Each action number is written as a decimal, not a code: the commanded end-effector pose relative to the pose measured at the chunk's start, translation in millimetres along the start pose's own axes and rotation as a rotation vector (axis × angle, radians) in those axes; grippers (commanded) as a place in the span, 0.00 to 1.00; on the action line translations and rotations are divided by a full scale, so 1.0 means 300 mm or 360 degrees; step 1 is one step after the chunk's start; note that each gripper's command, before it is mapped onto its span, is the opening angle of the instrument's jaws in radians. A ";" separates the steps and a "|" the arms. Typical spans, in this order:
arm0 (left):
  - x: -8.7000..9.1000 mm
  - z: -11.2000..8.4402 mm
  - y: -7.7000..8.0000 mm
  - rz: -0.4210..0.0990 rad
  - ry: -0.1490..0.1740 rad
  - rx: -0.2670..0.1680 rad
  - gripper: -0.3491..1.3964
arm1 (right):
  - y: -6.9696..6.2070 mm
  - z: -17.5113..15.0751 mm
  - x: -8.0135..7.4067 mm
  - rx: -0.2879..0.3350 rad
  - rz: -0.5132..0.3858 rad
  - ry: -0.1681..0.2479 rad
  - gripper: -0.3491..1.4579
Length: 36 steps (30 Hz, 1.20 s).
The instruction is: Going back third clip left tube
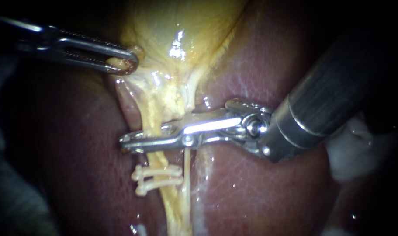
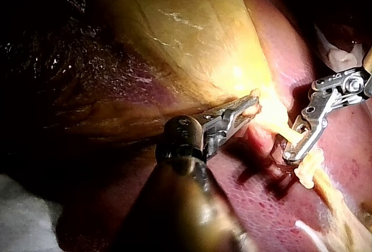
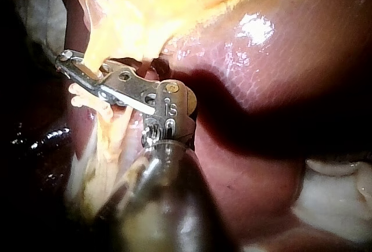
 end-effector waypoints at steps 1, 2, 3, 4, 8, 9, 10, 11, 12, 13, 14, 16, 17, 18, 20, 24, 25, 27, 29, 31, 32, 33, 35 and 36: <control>0.0000 -0.0001 0.0002 0.0000 0.0000 0.0000 0.00 | 0.0002 0.000 -0.0003 0.0004 -0.0021 -0.0002 0.11; 0.0000 -0.0001 0.0001 0.0000 0.0000 0.0000 0.00 | 0.0005 0.001 -0.0004 0.0006 -0.0031 -0.0005 0.21; 0.0000 -0.0001 0.0001 0.0000 0.0000 0.0000 0.00 | 0.0009 0.001 -0.0004 0.0001 -0.0041 -0.0002 0.27; 0.0000 -0.0001 0.0001 0.0000 0.0000 0.0000 0.00 | 0.0013 0.002 -0.0005 -0.0011 -0.0042 0.0000 0.33; 0.0000 -0.0001 0.0002 0.0000 0.0000 0.0000 0.00 | 0.0040 0.004 -0.0020 -0.0076 -0.0077 -0.0008 0.41; 0.0000 -0.0002 0.0002 0.0000 0.0000 0.0000 0.00 | 0.0047 0.004 -0.0025 -0.0091 -0.0089 -0.0011 0.42; 0.0000 -0.0002 0.0002 0.0000 0.0000 0.0000 0.00 | 0.0056 0.004 -0.0031 -0.0110 -0.0100 -0.0012 0.42; 0.0000 -0.0002 0.0002 0.0000 0.0000 0.0000 0.00 | 0.0066 0.004 -0.0037 -0.0131 -0.0112 -0.0024 0.43; 0.0000 -0.0002 0.0002 0.0000 0.0000 0.0000 0.00 | 0.0075 0.004 -0.0040 -0.0146 -0.0123 -0.0027 0.43; 0.0000 -0.0002 0.0001 0.0000 0.0000 0.0000 0.00 | 0.0082 0.003 -0.0044 -0.0160 -0.0124 -0.0036 0.44; 0.0000 -0.0002 0.0002 0.0000 0.0000 -0.0001 0.00 | 0.0091 0.003 -0.0048 -0.0173 -0.0135 -0.0046 0.44; 0.0000 -0.0002 0.0001 0.0000 0.0000 -0.0001 0.00 | 0.0101 0.002 -0.0052 -0.0201 -0.0147 -0.0053 0.44; -0.0001 -0.0003 0.0001 0.0000 0.0000 -0.0001 0.00 | 0.0106 0.001 -0.0054 -0.0213 -0.0148 -0.0051 0.45; 0.0000 -0.0003 0.0001 0.0000 0.0000 -0.0001 0.00 | 0.0108 0.001 -0.0054 -0.0220 -0.0148 -0.0052 0.45; -0.0001 -0.0004 0.0001 0.0001 0.0000 -0.0001 0.00 | 0.0108 -0.001 -0.0056 -0.0233 -0.0156 -0.0056 0.45; -0.0002 -0.0008 0.0000 0.0001 -0.0001 -0.0002 0.00 | 0.0095 -0.003 -0.0064 -0.0270 -0.0192 -0.0093 0.45; -0.0003 -0.0009 0.0000 0.0001 -0.0001 -0.0002 0.00 | 0.0090 -0.004 -0.0066 -0.0277 -0.0211 -0.0095 0.45; -0.0003 -0.0011 0.0000 0.0001 -0.0001 -0.0003 0.00 | 0.0072 -0.006 -0.0068 -0.0297 -0.0258 -0.0104 0.45; -0.0004 -0.0013 -0.0001 0.0001 -0.0001 -0.0003 0.00 | 0.0046 -0.009 -0.0064 -0.0333 -0.0321 -0.0131 0.46; -0.0004 -0.0014 -0.0001 0.0002 -0.0001 -0.0004 0.00 | 0.0001 -0.013 -0.0054 -0.0357 -0.0430 -0.0160 0.46; -0.0004 -0.0014 -0.0001 0.0002 -0.0002 -0.0004 0.00 | -0.0019 -0.015 -0.0048 -0.0366 -0.0470 -0.0169 0.46; -0.0004 -0.0015 -0.0001 0.0002 -0.0002 -0.0004 0.00 | -0.0050 -0.018 -0.0040 -0.0379 -0.0544 -0.0192 0.46; -0.0004 -0.0015 -0.0001 0.0002 -0.0002 -0.0004 0.00 | -0.0097 -0.023 -0.0028 -0.0410 -0.0640 -0.0236 0.46; -0.0005 -0.0015 -0.0001 0.0002 -0.0002 -0.0004 0.00 | -0.0129 -0.026 -0.0023 -0.0438 -0.0696 -0.0268 0.46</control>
